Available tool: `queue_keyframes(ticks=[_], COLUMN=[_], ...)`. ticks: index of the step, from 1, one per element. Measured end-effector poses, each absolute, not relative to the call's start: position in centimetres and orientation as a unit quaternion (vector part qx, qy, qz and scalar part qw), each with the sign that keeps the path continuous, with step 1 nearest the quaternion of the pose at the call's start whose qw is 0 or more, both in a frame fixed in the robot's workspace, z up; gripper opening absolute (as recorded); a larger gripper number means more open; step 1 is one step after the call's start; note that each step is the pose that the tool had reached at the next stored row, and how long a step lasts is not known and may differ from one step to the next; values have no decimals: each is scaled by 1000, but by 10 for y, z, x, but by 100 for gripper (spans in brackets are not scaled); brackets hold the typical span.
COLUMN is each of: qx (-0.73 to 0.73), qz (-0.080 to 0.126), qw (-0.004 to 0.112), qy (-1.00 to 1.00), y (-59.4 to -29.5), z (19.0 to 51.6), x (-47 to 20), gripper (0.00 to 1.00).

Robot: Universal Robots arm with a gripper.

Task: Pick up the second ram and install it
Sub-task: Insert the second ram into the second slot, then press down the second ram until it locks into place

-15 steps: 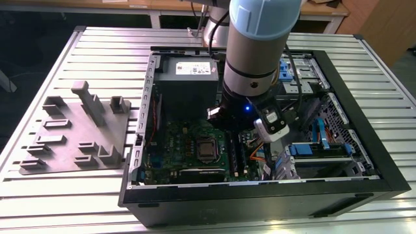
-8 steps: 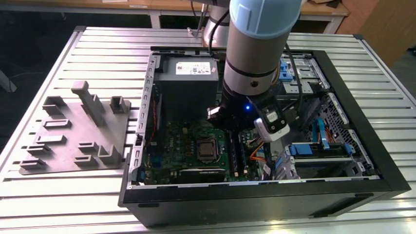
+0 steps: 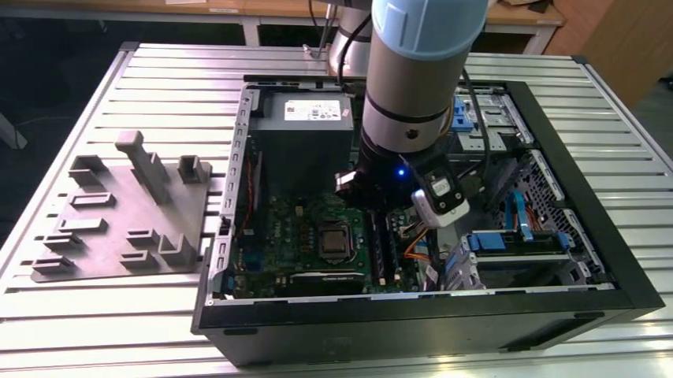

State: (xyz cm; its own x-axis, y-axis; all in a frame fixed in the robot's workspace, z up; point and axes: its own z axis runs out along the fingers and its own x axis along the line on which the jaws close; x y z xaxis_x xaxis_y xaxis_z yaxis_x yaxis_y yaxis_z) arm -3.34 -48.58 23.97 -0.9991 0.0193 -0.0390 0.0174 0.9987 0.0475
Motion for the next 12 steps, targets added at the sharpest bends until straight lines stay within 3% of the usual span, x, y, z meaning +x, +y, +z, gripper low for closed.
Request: queue_keyframes(ticks=[12], qx=[9], qz=[24], qw=[20], qy=[999], y=[-486], z=[243], x=[-33], gripper=[10])
